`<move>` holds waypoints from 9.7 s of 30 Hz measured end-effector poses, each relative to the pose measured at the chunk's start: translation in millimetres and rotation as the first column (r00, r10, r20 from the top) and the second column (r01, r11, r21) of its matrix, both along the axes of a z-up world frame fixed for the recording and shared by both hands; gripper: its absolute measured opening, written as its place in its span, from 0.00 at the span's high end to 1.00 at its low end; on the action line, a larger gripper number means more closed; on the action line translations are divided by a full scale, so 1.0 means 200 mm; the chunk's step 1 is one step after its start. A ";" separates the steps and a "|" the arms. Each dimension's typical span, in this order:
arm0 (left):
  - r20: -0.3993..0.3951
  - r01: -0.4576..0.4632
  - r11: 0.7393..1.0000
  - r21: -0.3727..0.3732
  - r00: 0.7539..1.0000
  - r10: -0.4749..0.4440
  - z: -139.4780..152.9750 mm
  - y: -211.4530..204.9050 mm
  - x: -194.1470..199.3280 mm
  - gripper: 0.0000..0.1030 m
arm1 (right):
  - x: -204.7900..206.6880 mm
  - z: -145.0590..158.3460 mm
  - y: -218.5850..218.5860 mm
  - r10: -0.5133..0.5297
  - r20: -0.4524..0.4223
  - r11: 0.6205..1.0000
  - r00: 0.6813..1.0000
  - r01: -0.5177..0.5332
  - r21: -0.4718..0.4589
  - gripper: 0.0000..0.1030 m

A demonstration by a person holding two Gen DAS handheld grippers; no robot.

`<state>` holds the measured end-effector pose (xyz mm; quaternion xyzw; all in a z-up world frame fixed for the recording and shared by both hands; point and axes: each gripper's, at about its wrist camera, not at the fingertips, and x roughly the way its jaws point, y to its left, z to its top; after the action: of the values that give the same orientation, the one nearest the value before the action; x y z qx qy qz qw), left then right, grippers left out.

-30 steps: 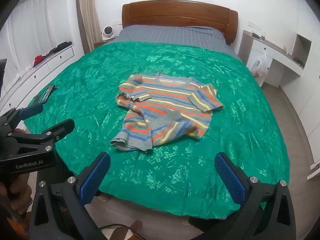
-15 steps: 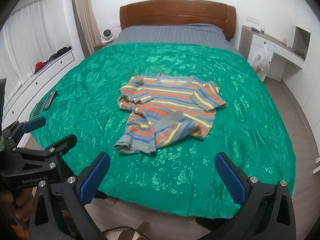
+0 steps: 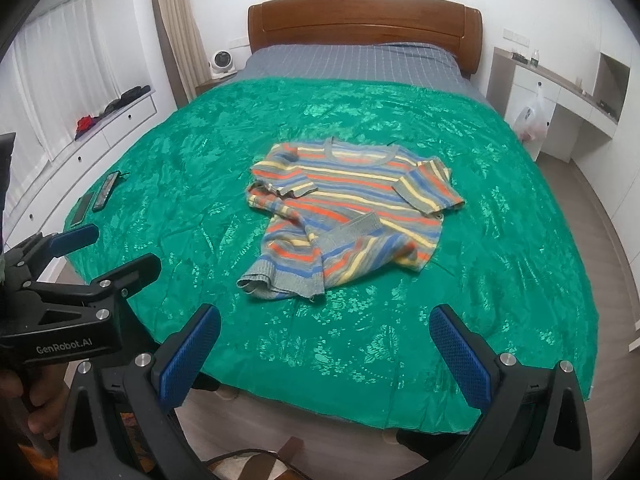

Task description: Fold small clothes

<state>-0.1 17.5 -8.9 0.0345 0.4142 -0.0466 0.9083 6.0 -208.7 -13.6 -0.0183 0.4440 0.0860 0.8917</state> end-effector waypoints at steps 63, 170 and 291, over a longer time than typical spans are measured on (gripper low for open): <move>-0.020 0.007 1.000 -0.013 1.000 -0.008 0.00 -0.02 -0.01 0.00 | -0.01 0.00 -0.04 -0.069 -0.005 0.998 0.998 0.069 -0.005 0.00; -0.079 0.033 0.999 0.012 0.996 -0.032 -0.08 -0.09 0.08 0.00 | 0.03 -0.05 -0.18 -0.246 0.036 0.952 0.969 0.249 -0.179 0.00; -0.280 -0.266 0.960 -0.094 0.932 0.231 -0.69 0.65 0.37 0.34 | 1.54 -0.89 -0.53 0.298 -0.177 0.899 0.938 -0.338 -0.277 0.56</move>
<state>73.3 148.2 -146.0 -0.0840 0.5295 0.0376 0.8433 313.6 -313.9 -190.9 -0.2216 0.5000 0.1624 0.8213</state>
